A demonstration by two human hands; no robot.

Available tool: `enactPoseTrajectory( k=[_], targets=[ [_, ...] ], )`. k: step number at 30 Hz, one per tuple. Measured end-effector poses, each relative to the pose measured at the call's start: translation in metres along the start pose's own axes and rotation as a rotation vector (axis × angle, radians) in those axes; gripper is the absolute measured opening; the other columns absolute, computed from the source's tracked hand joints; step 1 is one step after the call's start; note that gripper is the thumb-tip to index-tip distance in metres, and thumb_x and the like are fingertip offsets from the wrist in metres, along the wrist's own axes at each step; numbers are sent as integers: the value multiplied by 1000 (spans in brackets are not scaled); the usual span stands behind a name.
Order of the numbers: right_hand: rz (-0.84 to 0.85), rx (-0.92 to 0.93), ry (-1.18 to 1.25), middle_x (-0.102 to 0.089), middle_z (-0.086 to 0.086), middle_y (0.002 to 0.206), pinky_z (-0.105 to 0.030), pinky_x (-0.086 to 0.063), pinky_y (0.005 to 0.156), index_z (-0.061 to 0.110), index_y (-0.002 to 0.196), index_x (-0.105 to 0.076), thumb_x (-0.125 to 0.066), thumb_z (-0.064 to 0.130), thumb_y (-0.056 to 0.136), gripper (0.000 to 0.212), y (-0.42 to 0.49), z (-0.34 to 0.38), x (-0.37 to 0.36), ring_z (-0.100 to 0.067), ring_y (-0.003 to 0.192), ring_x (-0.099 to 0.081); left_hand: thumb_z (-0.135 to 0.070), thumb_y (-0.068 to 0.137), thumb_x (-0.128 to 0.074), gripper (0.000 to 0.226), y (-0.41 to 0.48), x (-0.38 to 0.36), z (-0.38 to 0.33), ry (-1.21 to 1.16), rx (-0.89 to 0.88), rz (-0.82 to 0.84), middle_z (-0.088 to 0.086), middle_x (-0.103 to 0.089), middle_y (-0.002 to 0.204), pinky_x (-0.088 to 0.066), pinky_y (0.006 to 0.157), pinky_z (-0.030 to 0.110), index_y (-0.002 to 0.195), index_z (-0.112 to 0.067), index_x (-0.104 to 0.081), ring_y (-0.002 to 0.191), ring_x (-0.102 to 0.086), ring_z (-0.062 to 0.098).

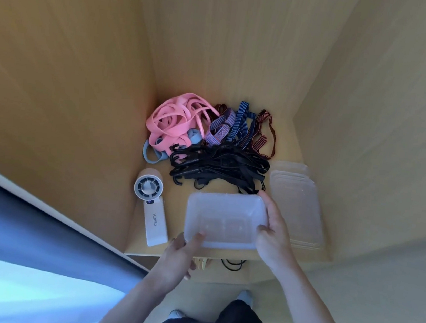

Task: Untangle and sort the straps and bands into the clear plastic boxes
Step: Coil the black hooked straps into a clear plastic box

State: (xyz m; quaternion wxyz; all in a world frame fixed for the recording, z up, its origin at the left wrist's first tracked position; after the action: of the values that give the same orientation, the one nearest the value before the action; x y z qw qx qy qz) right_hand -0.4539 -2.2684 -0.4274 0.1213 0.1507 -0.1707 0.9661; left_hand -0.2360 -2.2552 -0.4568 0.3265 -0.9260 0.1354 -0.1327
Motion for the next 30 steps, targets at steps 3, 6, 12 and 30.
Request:
enactPoseTrajectory(
  k=[3,6,12,30],
  targets=[
    [-10,36,-54,-37,7,156,-39,-24,124,28,154,-33,-34,-20,87,82,4,-6,1,-7,145,-31,-51,99,-52,36,5,15,-4,88,-111,-150,-2,-59,106,-49,75,28,124,-26,-55,86,-61,16],
    [-8,49,-90,-36,6,157,-39,-24,124,28,154,-32,-34,-19,87,81,5,-7,1,-8,146,-31,-33,101,-55,42,1,21,-15,190,-289,-274,-10,-51,123,-42,74,7,141,-28,-43,102,-56,1],
    [7,44,-185,-18,11,165,-12,-8,116,22,161,-13,-41,-6,98,74,8,-12,-3,5,147,-14,-18,103,-45,47,2,12,-27,304,-448,-277,-16,-48,132,-43,78,7,147,-31,-44,106,-53,-6],
    [37,381,-342,-51,8,127,-26,-41,105,18,125,-61,-60,4,93,36,61,47,-1,-12,123,-51,-23,98,-56,54,-1,27,-35,227,-383,-438,-17,-50,128,-44,104,34,147,-33,-34,118,-52,-1]
  ],
)
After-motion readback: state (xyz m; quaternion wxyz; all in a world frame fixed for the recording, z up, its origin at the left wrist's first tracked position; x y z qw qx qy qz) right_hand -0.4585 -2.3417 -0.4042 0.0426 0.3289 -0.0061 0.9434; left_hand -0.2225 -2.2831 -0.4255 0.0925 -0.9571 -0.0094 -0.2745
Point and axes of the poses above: each hand's wrist, its own y-axis towards the middle knuckle, its own x-axis out of the back of the hand, z = x × y, the point moved 8 cm from there along y, towards the middle knuckle
